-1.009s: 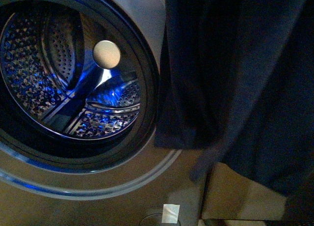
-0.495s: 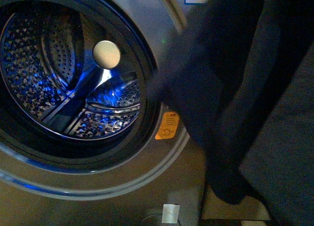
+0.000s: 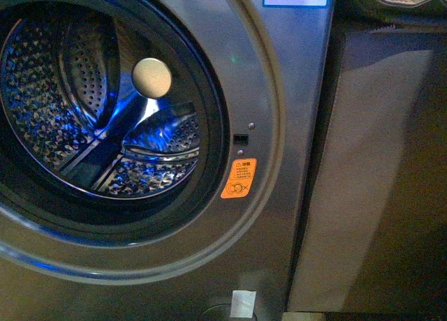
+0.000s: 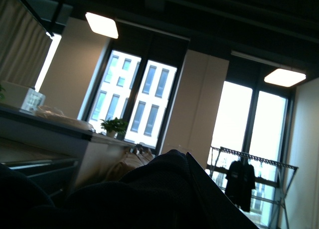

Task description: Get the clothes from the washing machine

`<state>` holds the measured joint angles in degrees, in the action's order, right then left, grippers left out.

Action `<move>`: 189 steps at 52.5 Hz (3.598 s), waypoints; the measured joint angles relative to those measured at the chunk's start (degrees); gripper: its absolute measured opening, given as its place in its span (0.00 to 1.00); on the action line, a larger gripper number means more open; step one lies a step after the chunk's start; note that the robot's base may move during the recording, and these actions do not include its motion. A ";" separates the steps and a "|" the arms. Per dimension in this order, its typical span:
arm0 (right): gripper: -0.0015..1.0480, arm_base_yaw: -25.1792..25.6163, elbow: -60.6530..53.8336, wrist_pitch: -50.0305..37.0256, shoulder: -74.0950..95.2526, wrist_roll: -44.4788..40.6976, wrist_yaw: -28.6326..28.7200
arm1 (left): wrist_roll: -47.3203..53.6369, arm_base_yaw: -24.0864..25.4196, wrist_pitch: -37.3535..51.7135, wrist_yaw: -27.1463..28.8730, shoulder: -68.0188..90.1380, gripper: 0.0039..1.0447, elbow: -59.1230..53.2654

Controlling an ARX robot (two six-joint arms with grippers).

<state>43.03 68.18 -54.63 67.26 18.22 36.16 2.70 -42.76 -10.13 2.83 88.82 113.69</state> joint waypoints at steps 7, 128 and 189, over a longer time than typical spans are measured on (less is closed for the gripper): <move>0.03 11.98 6.05 9.20 7.45 0.61 3.41 | 0.00 0.00 0.00 0.00 0.00 0.94 0.00; 0.34 -43.34 -59.67 41.75 -46.05 -17.64 -36.35 | -0.94 2.69 -18.82 6.97 2.64 0.94 10.43; 0.02 -43.10 -67.82 54.60 -67.01 -18.10 -36.09 | -3.17 28.70 13.97 10.29 -54.31 0.03 -83.41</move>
<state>-0.08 0.36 -0.03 0.25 0.12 0.08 -0.47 -14.06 3.84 13.13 34.50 30.28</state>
